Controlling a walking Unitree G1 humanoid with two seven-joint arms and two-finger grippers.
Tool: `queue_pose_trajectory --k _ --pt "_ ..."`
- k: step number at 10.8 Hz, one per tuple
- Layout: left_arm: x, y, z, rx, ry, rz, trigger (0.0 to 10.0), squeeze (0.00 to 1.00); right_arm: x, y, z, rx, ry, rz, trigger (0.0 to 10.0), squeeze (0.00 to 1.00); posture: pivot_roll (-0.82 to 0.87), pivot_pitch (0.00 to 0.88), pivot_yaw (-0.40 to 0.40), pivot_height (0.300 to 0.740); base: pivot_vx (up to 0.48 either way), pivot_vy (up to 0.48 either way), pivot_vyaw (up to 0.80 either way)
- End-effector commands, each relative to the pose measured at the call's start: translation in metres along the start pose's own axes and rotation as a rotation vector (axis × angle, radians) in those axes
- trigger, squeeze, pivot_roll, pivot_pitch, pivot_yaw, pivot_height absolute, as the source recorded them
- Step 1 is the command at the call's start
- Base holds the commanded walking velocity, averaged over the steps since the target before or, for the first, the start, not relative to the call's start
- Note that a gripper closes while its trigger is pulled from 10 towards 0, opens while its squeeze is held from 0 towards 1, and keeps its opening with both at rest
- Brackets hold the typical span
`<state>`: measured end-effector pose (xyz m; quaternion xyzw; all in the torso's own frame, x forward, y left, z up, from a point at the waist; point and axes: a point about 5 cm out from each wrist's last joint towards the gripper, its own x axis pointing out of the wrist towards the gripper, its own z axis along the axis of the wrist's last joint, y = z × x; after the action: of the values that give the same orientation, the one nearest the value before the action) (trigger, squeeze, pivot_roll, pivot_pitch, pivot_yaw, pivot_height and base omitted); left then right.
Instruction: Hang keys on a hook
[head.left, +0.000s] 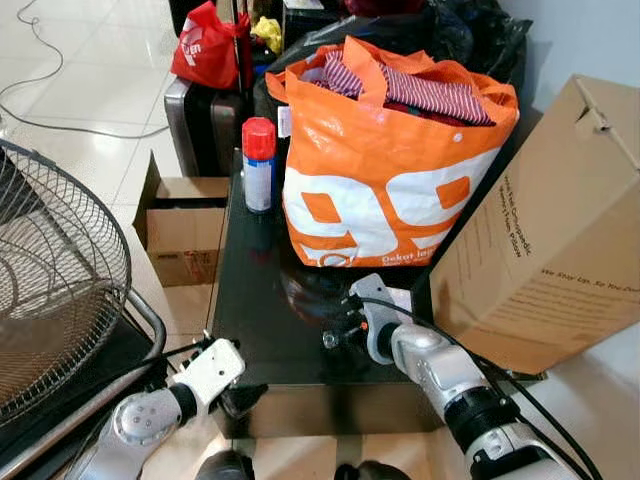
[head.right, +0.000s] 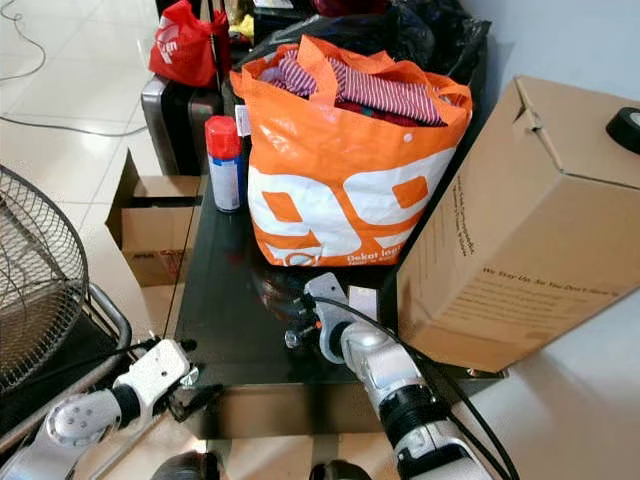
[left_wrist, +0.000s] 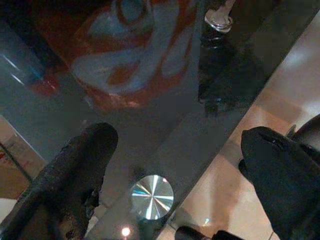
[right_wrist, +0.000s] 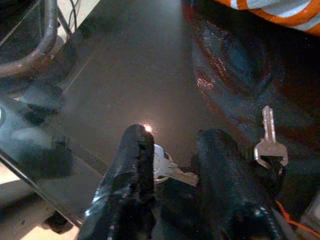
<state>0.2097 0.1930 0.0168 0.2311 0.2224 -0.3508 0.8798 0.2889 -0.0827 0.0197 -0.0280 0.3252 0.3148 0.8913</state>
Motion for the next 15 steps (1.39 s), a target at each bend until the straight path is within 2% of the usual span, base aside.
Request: queue_pose_trajectory --k 1,2,3,4,5,6,7,8,9,10,11,13,14,15 --pt "0.006 0.007 0.011 -0.05 -0.11 0.067 10.0 0.0 -0.004 -0.008 -0.001 -0.054 0.002 -0.027 10.0 1.0 0.05 0.107 -0.103 0.74 0.0 0.0 0.0" --pt "0.009 0.023 0.023 -0.131 -0.211 0.19 10.0 0.0 -0.006 -0.012 0.0 -0.047 -0.006 -0.034 10.0 1.0 0.05 0.098 -0.106 0.74 0.0 0.0 0.0" --pt "0.009 0.039 0.033 -0.198 -0.265 0.274 10.0 0.0 -0.009 -0.017 0.001 -0.041 -0.017 -0.04 10.0 1.0 0.05 0.087 -0.106 0.74 0.0 0.0 0.0" --pt "0.002 0.059 0.057 -0.22 -0.315 0.349 10.0 0.0 -0.014 -0.025 0.001 -0.044 -0.029 -0.063 10.0 1.0 0.05 0.046 -0.106 0.74 0.0 0.0 0.0" --pt "-0.017 0.064 0.102 -0.181 -0.364 0.344 10.0 0.0 -0.018 -0.032 0.0 -0.046 -0.038 -0.082 10.0 1.0 0.07 0.002 -0.107 0.74 0.0 0.0 0.0" --pt "-0.015 0.055 0.117 -0.125 -0.37 0.282 10.0 0.0 -0.02 -0.037 -0.001 -0.047 -0.042 -0.103 10.0 1.0 0.08 0.0 -0.109 0.74 0.0 0.0 0.0" --pt "-0.01 0.042 0.117 -0.013 -0.348 0.21 10.0 0.0 -0.021 -0.039 -0.001 -0.052 -0.043 -0.113 10.0 1.0 0.08 0.0 -0.103 0.74 0.0 0.0 0.0" --pt "-0.009 0.028 0.112 0.069 -0.289 0.076 10.0 0.0 -0.021 -0.04 -0.001 -0.07 -0.047 -0.121 10.0 1.0 0.07 0.0 -0.09 0.74 0.0 0.0 0.0" --pt "-0.012 0.021 0.109 0.121 -0.264 0.037 10.0 0.0 -0.021 -0.04 0.001 -0.082 -0.058 -0.117 10.0 1.0 0.06 0.0 -0.074 0.74 0.0 0.0 0.0" --pt "-0.014 0.017 0.102 0.175 -0.239 0.031 10.0 0.0 -0.022 -0.038 -0.002 -0.109 -0.058 -0.103 10.0 0.0 0.05 0.0 -0.069 0.74 0.0 0.0 0.0" --pt "-0.013 0.015 0.096 0.179 -0.222 0.057 10.0 0.0 -0.022 -0.036 -0.009 -0.139 -0.041 -0.081 10.0 0.0 0.05 0.0 -0.064 0.74 0.0 0.0 0.0" --pt "-0.017 0.012 0.098 0.124 -0.246 0.065 10.0 0.0 -0.02 -0.027 -0.01 -0.141 -0.057 -0.045 10.0 0.0 0.06 0.0 -0.025 0.74 0.0 0.0 0.0" --pt "-0.02 0.011 0.1 0.133 -0.266 0.048 10.0 0.0 -0.016 -0.015 -0.012 -0.16 -0.064 0.001 10.0 0.0 0.06 0.021 0.007 0.74 0.0 0.0 0.0" --pt "-0.021 0.01 0.099 0.144 -0.263 0.032 10.0 0.0 -0.014 -0.012 -0.015 -0.178 -0.048 0.005 10.0 1.0 0.07 0.051 0.024 0.74 0.0 0.0 0.0"
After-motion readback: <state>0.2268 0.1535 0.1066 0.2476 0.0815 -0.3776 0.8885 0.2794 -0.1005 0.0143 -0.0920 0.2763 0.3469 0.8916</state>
